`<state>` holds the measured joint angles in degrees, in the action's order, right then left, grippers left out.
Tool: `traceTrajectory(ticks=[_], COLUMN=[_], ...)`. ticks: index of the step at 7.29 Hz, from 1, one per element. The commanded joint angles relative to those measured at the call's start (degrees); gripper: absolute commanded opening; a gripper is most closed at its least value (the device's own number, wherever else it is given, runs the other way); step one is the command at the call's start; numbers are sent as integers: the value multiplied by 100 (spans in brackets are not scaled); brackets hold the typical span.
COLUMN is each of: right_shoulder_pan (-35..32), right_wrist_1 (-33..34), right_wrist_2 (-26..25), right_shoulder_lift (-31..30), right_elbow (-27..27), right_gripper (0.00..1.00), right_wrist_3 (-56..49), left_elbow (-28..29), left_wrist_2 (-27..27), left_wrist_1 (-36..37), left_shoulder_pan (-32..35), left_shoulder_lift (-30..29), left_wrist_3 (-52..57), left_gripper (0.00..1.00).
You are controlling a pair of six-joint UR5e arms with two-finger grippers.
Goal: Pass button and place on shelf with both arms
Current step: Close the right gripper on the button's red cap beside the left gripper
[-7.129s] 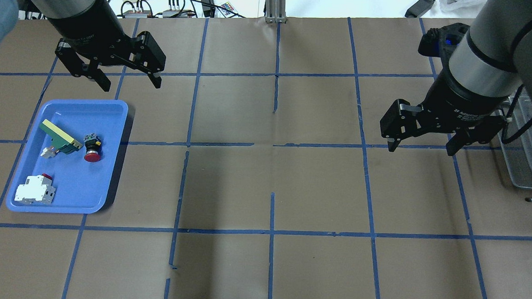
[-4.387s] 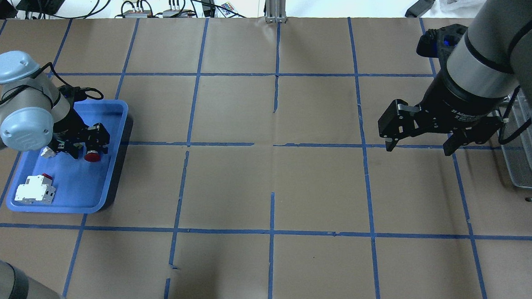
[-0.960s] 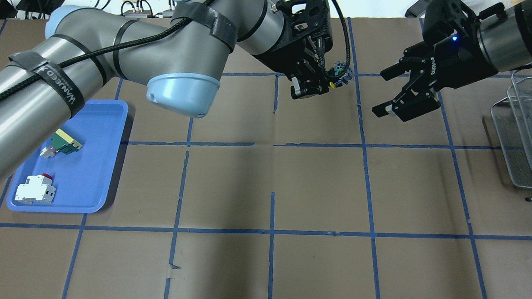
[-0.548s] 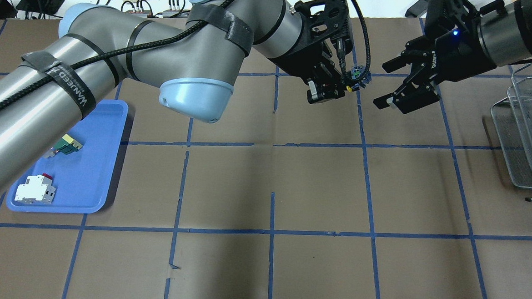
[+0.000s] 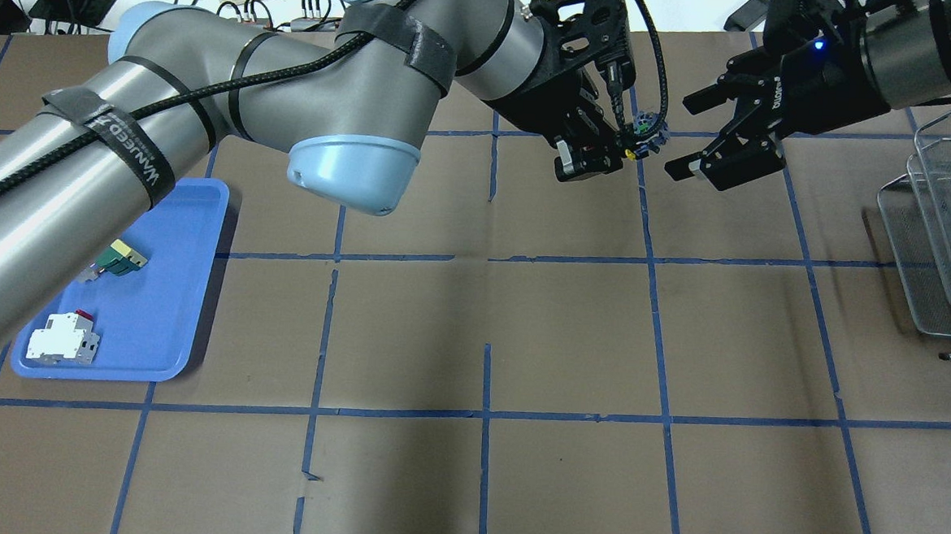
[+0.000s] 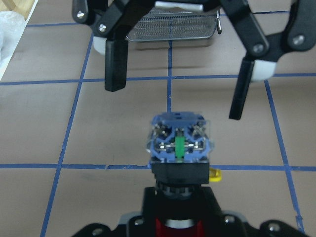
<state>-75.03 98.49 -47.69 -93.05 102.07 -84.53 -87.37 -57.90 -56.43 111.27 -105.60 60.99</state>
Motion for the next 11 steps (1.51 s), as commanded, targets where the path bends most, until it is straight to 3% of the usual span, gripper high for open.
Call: traceTrajectory(ticks=[1,8,9,10,11], right_shoulder_pan=[-47,-223,-223,-223,-223], right_wrist_1=[-14,-6,-6,55,73], right_wrist_2=[14,295,295,278,260], right_shoulder_lift=[-133,-152,-152,-161,-178], right_elbow=[24,50,50,41,24], right_gripper=[100,100,89,44,17], right_wrist_3=[6,6,6,6,-11], left_elbow=[9,0,0,0,0], left_wrist_2=[77,86,86,77,69], left_wrist_1=[0,0,0,0,0], left_shoulder_pan=[0,18,26,26,61], left_shoulder_lift=[-5,57,66,66,66], left_wrist_3=[-139,-219,-219,-219,-219], left_gripper=[0,0,0,0,0])
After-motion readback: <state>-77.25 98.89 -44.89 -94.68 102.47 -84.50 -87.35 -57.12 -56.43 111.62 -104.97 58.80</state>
